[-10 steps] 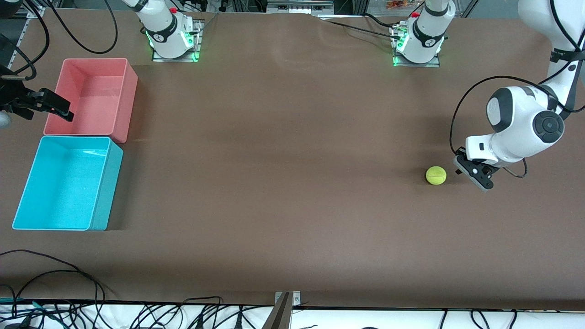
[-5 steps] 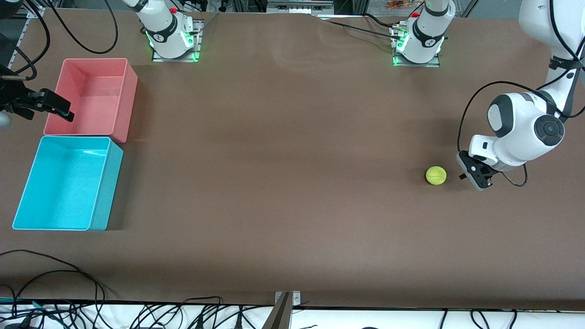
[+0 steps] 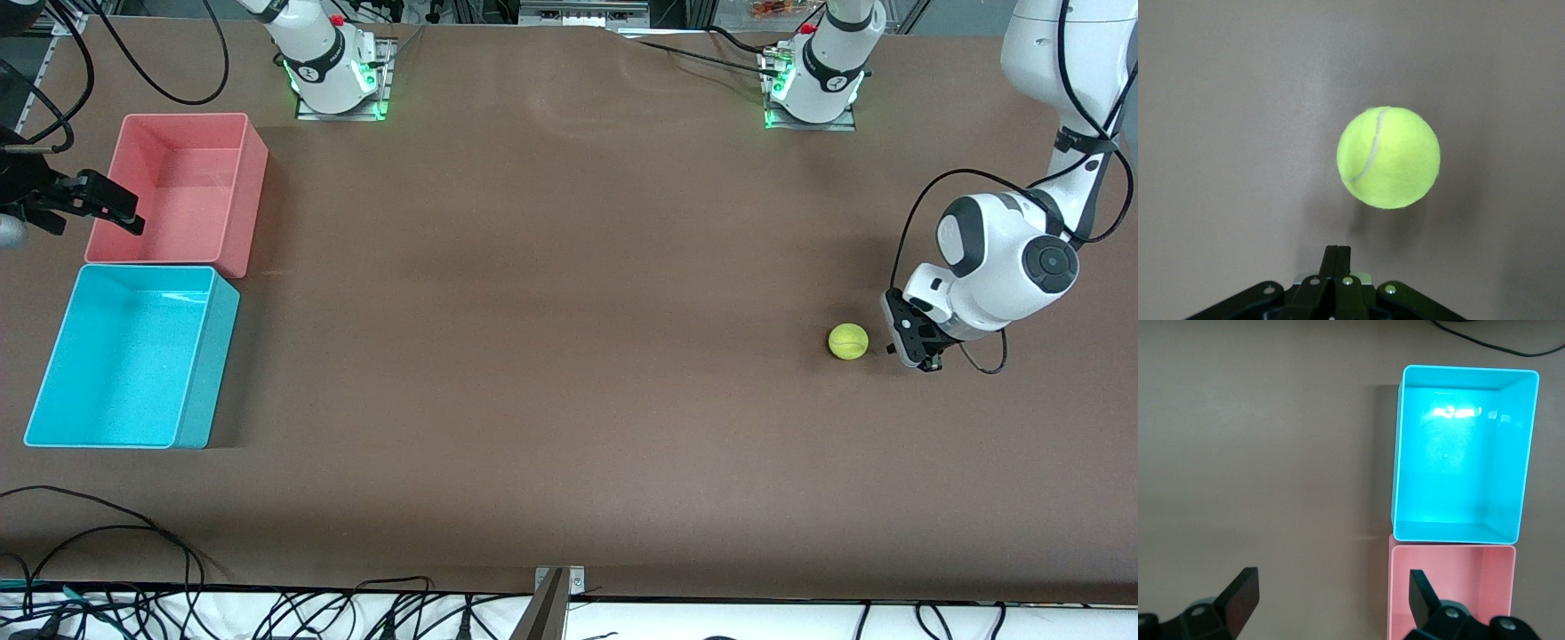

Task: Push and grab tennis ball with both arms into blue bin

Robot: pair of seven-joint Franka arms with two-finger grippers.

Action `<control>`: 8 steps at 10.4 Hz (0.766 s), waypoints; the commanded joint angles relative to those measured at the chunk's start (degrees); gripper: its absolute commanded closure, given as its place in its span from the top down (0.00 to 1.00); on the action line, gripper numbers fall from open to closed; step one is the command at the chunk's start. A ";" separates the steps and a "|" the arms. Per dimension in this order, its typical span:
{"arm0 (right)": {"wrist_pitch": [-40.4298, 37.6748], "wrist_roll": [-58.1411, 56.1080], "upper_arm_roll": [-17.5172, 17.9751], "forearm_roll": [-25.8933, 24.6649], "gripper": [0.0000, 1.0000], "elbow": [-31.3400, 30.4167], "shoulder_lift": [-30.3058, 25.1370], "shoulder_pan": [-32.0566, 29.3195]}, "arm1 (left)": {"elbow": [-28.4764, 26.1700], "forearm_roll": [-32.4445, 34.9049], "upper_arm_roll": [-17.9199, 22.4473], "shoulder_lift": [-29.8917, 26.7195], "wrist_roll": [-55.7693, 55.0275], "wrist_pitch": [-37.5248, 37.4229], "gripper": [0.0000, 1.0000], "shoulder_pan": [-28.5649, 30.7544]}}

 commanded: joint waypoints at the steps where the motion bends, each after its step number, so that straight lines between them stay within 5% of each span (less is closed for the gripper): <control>1: -0.83 -0.73 -0.16 0.96 1.00 1.19 0.39 -0.08 | -0.42 0.41 -0.15 1.53 7.05 1.66 0.00 0.24; 8: -0.83 1.64 -0.07 0.96 1.00 1.28 0.39 0.00 | -3.85 0.15 -0.32 2.94 7.70 5.98 0.00 -0.03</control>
